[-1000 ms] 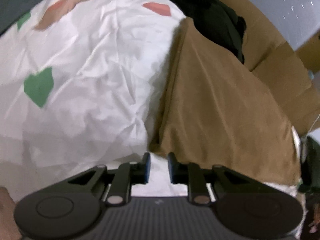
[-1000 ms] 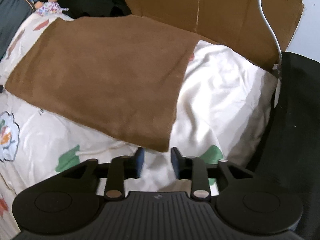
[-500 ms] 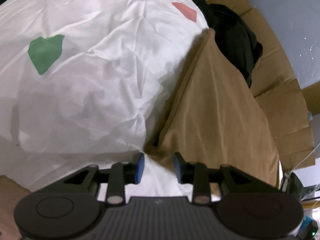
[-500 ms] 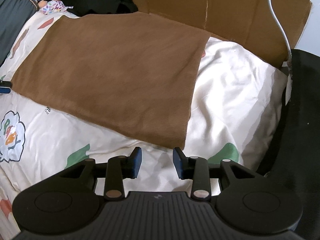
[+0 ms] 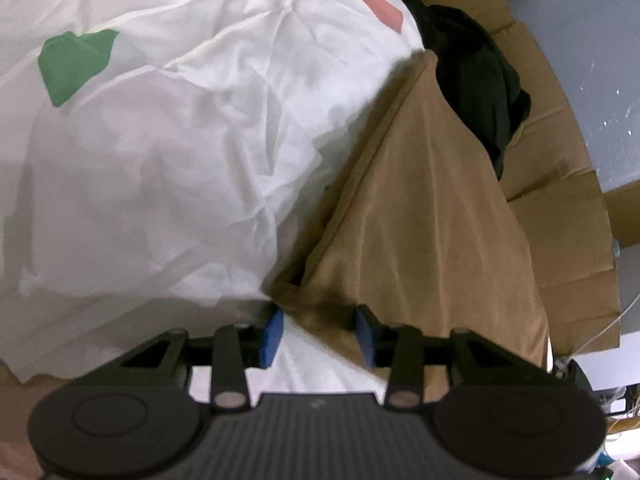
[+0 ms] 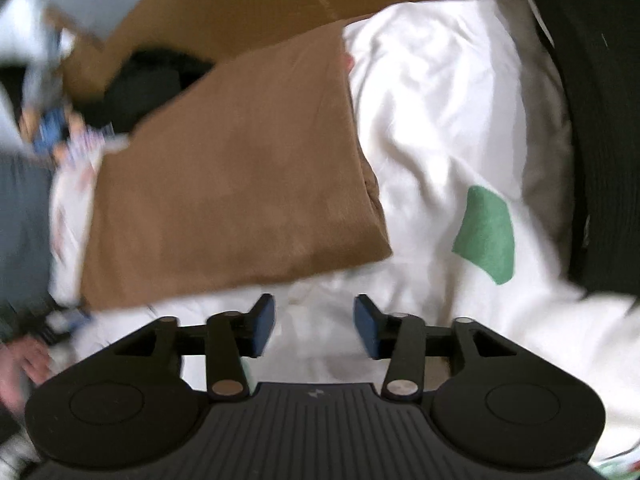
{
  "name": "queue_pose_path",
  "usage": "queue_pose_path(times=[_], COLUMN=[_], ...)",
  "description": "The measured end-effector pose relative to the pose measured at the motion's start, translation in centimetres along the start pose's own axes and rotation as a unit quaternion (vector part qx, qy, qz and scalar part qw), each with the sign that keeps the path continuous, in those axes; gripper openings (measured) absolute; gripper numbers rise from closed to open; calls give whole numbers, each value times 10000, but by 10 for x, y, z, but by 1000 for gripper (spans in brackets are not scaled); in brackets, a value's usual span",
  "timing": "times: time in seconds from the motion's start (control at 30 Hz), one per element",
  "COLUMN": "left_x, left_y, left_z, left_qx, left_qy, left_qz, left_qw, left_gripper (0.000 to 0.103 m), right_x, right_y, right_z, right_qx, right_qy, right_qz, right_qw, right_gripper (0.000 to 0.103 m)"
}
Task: Fold clothes
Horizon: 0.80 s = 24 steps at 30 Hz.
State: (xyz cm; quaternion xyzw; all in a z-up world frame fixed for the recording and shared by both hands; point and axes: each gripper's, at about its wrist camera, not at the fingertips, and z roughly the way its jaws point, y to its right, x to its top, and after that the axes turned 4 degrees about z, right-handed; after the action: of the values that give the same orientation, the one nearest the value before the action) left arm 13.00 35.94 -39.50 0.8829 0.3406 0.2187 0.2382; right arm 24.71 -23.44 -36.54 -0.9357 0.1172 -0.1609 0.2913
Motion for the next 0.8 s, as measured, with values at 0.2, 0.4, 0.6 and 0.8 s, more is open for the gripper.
queue_pose_path(times=[0.2, 0.4, 0.6, 0.8], left_x=[14, -6, -24, -39], left_y=[-17, -48, -73, -95], left_z=[3, 5, 2, 2], left_qx=[-59, -223, -361, -391], left_qy=[-29, 69, 143, 260], left_qz=[95, 107, 155, 207], left_qw=[9999, 9997, 9991, 9987], left_gripper=[43, 43, 43, 43], right_x=[2, 7, 14, 18], right_y=[16, 23, 15, 11], right_z=[10, 26, 38, 42], right_qx=[424, 680, 548, 428], right_qy=[80, 138, 354, 448], right_qz=[766, 1114, 1002, 999], right_qw=[9961, 9914, 9928, 9931], right_gripper=[72, 72, 72, 66])
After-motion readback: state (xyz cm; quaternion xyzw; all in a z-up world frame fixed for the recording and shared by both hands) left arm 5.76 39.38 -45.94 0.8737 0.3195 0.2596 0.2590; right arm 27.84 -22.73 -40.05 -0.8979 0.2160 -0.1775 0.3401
